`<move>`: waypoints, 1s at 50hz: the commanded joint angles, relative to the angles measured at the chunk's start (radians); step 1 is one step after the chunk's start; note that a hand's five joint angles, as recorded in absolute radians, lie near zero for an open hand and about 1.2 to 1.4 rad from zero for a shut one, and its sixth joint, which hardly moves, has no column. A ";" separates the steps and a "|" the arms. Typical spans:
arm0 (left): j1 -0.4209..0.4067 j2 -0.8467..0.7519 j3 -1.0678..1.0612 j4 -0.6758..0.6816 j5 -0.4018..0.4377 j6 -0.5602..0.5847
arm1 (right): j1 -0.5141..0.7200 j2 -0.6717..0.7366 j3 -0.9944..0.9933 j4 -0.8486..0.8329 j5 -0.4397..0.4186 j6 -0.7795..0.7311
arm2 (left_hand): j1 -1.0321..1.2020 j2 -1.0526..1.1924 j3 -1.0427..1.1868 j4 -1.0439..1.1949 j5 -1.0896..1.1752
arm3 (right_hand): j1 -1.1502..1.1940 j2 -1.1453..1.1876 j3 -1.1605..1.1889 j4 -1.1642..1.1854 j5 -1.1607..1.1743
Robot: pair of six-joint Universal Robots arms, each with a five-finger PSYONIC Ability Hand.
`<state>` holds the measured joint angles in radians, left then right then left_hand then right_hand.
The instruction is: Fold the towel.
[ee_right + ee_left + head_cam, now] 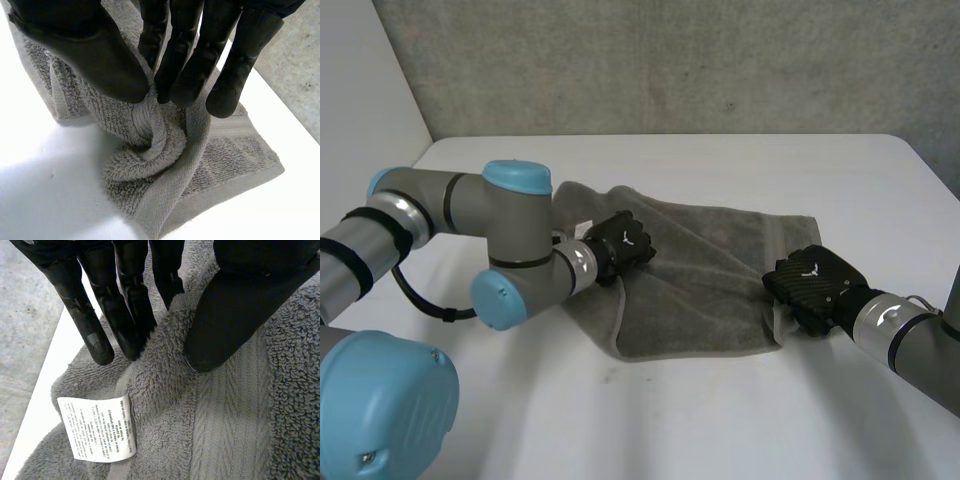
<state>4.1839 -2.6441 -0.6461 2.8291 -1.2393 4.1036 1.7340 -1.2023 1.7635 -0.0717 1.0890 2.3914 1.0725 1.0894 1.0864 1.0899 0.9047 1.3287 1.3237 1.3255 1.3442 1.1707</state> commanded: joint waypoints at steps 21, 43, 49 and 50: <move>0.028 0.105 -0.130 0.004 -0.032 -0.005 | -0.001 0.010 -0.001 0.003 0.003 -0.001 | -0.046 -0.063 -0.060 -0.063 -0.053 | 0.068 0.073 0.071 0.052 0.051; 0.067 0.185 -0.279 0.079 -0.026 -0.006 | 0.001 0.013 0.002 0.004 0.005 -0.001 | -0.034 -0.051 -0.048 -0.051 -0.041 | 0.068 0.073 0.071 0.052 0.051; 0.070 0.202 -0.294 0.084 -0.026 -0.008 | 0.001 0.015 0.001 0.004 0.005 -0.001 | -0.031 -0.048 -0.045 -0.048 -0.038 | 0.068 0.073 0.071 0.052 0.051; 0.071 0.208 -0.300 0.084 -0.026 -0.008 | 0.001 0.020 0.001 0.004 0.005 -0.001 | -0.028 -0.045 -0.042 -0.046 -0.035 | 0.068 0.073 0.071 0.052 0.051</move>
<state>4.2525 -2.4549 -0.9303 2.9113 -1.2658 4.0972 1.7350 -1.1888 1.7655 -0.0674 1.0935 2.3899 0.9052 0.9103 0.9096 0.9108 0.7354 1.3289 1.3238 1.3255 1.3442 1.1707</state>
